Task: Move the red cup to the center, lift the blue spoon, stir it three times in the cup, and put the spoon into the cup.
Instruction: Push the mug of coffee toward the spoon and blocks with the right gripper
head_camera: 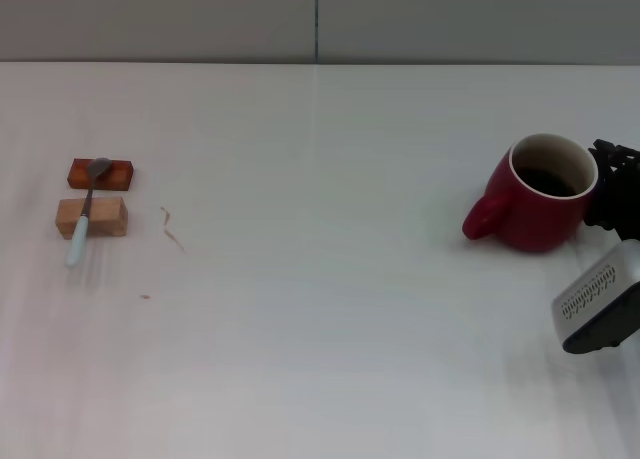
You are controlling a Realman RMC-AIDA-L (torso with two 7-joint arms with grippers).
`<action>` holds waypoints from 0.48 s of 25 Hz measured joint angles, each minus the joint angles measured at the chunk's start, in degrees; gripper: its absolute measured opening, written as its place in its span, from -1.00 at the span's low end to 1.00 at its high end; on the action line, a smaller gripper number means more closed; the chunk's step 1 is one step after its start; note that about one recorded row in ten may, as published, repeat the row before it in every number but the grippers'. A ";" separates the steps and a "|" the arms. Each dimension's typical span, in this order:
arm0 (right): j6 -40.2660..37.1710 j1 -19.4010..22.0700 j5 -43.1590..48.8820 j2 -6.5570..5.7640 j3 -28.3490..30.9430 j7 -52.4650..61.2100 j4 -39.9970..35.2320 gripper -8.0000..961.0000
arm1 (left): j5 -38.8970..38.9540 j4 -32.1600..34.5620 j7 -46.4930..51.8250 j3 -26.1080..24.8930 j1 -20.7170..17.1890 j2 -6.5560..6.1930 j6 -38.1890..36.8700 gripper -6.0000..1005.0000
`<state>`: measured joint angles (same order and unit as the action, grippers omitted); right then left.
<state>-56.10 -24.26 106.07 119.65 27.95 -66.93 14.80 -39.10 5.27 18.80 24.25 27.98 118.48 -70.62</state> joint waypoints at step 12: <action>3.03 -2.18 0.79 -0.04 -0.09 -0.16 3.96 -0.82 | -0.01 0.00 0.00 0.00 0.34 0.08 -0.40 0.64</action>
<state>-53.06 -26.44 106.86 119.62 27.86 -67.09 18.76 -39.11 5.27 18.80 24.26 28.32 118.56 -71.02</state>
